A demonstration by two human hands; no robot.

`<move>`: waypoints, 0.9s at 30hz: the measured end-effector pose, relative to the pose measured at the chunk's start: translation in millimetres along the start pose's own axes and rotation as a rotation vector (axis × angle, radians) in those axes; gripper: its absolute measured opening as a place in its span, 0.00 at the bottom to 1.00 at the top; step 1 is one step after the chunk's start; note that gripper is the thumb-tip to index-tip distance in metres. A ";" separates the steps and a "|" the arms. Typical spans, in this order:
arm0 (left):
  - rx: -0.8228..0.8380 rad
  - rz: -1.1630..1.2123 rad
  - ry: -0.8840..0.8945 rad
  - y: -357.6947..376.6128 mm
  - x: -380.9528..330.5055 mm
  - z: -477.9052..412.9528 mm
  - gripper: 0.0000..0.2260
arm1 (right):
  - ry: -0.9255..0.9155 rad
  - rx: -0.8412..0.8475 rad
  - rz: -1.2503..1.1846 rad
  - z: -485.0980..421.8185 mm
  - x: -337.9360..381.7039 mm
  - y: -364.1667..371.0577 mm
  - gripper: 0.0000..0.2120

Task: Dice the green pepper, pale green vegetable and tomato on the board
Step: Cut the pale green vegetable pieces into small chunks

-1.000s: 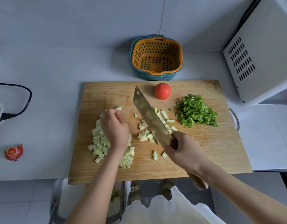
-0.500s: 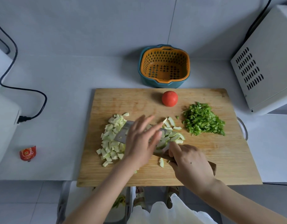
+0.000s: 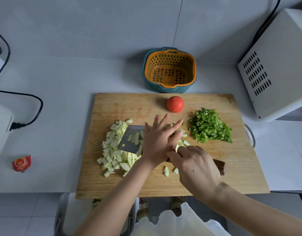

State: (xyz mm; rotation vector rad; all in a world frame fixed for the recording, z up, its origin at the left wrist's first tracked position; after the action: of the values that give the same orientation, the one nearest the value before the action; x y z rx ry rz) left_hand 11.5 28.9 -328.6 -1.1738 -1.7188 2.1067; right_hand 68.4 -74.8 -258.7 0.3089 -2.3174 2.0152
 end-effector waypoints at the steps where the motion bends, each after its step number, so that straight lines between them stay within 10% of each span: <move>1: -0.032 0.034 -0.007 -1.3 1.4 -0.6 0.24 | -0.003 -0.006 -0.006 -1.0 -0.3 -1.7 0.18; 17: -0.232 -0.076 -0.207 8.5 102.2 4.7 0.11 | 0.127 0.056 -0.087 17.5 -31.8 -27.7 0.20; 27: -0.406 -0.195 -0.195 -3.6 87.6 2.1 0.04 | 0.807 0.014 -0.700 48.1 -85.8 -39.3 0.09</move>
State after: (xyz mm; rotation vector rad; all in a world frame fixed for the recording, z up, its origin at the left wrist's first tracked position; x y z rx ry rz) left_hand -49.9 79.6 -365.2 -0.8587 -2.3255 1.8618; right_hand 163.9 -117.5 -242.2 0.2045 -1.4270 1.4238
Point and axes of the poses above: each hand's wrist, its own z-axis away from the middle knuckle, its own y-axis out of the palm, x = y × z, the point moved 3 cm from there along -z, towards the middle knuckle, and after that the axes turned 12 degrees about -z, right-handed, at the moved point
